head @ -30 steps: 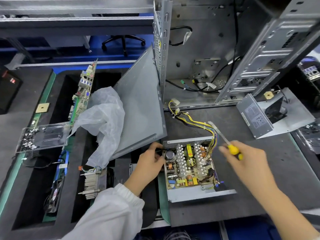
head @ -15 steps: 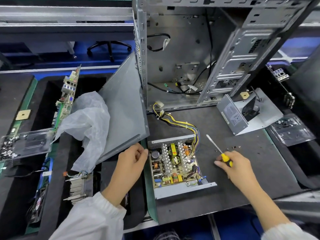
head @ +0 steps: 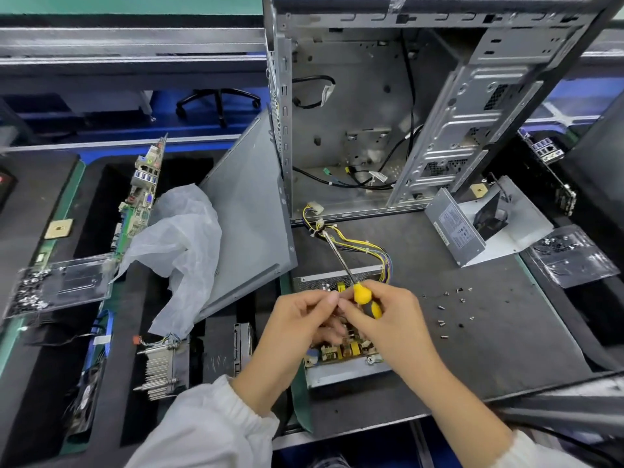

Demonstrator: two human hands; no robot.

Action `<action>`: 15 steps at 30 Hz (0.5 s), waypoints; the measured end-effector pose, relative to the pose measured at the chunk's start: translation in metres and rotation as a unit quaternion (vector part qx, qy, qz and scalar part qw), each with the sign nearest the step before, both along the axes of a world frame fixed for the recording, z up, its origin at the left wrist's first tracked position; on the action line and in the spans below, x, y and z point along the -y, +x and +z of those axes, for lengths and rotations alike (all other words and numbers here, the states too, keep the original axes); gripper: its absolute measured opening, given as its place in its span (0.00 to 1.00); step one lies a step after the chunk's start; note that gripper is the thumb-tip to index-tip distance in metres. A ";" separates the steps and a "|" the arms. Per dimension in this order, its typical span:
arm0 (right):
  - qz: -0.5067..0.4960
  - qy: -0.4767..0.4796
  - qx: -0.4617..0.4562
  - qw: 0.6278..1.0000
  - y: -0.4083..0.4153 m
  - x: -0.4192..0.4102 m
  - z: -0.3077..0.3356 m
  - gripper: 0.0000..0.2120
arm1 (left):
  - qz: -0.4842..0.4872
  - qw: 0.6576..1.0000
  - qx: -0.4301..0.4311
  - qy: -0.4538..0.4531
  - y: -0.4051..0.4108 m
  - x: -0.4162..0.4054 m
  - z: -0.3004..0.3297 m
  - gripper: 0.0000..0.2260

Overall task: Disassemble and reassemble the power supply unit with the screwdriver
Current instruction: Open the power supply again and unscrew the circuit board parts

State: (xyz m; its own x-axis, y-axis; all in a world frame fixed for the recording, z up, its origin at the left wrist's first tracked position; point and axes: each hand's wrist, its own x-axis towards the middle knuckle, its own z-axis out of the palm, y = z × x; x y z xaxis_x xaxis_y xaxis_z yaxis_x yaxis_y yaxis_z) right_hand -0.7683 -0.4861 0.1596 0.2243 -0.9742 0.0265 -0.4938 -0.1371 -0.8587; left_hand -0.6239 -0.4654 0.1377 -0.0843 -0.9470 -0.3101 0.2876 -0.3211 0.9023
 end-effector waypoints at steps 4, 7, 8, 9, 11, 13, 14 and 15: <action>-0.017 -0.073 -0.042 0.996 0.011 -0.004 -0.009 0.12 | 0.053 0.996 -0.063 0.024 0.000 -0.007 -0.008 0.10; -0.033 -0.091 -0.040 0.995 0.012 -0.007 -0.017 0.14 | 0.045 0.991 -0.114 0.047 0.000 -0.013 -0.012 0.10; -0.035 -0.072 -0.034 0.996 0.011 -0.005 -0.018 0.12 | 0.047 0.989 -0.130 0.059 0.000 -0.014 -0.014 0.10; -0.032 -0.044 -0.024 0.998 0.011 -0.004 -0.019 0.10 | 0.050 0.986 -0.143 0.071 0.001 -0.015 -0.015 0.10; -0.002 0.017 -0.009 1.000 0.008 0.000 -0.016 0.05 | 0.054 0.982 -0.162 0.086 0.001 -0.015 -0.017 0.10; 0.050 0.041 -0.005 0.998 0.002 0.005 -0.010 0.05 | 0.054 0.980 -0.169 0.086 0.002 -0.015 -0.019 0.09; 0.083 0.047 -0.003 0.995 -0.002 0.007 -0.006 0.06 | 0.058 0.982 -0.164 0.079 0.003 -0.014 -0.019 0.08; 0.117 0.055 -0.012 0.992 -0.007 0.009 -0.001 0.05 | 0.066 0.984 -0.150 0.068 0.006 -0.013 -0.019 0.08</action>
